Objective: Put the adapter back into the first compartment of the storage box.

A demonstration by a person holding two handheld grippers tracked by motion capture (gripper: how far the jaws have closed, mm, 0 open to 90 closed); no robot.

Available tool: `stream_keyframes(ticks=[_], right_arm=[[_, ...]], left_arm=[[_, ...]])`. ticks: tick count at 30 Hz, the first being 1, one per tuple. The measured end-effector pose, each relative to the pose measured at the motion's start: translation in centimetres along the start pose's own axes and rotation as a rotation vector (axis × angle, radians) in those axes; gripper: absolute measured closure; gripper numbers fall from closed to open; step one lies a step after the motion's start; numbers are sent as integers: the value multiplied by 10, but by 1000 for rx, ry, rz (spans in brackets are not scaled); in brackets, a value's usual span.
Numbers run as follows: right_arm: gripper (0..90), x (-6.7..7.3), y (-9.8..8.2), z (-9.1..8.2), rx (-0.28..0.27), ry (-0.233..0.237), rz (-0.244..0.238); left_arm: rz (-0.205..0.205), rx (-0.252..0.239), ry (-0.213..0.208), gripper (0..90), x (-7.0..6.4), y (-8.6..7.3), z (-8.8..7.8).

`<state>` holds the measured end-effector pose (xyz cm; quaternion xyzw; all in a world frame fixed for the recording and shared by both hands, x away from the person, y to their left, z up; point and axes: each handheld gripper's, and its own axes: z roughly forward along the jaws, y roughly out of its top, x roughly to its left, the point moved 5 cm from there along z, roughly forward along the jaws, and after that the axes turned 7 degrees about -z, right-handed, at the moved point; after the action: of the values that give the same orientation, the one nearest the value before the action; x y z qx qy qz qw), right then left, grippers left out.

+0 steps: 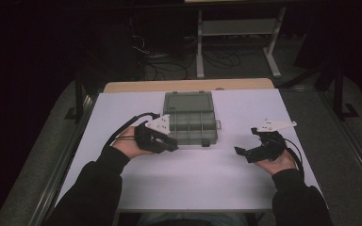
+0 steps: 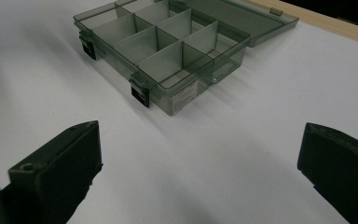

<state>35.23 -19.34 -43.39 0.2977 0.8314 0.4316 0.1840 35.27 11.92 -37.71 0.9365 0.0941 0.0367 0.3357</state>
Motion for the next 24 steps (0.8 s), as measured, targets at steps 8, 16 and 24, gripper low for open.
stream_keyframes(ticks=[8,16,24], right_arm=[[0,1,1,-1,-9,4,0],[0,1,1,1,-5,15,-6],[0,4,1,3,4,26,-17]], left_arm=[[-13,13,16,763,11,5,-1],[-32,-14,36,763,24,7,-5],[-70,-17,53,763,41,3,-9]])
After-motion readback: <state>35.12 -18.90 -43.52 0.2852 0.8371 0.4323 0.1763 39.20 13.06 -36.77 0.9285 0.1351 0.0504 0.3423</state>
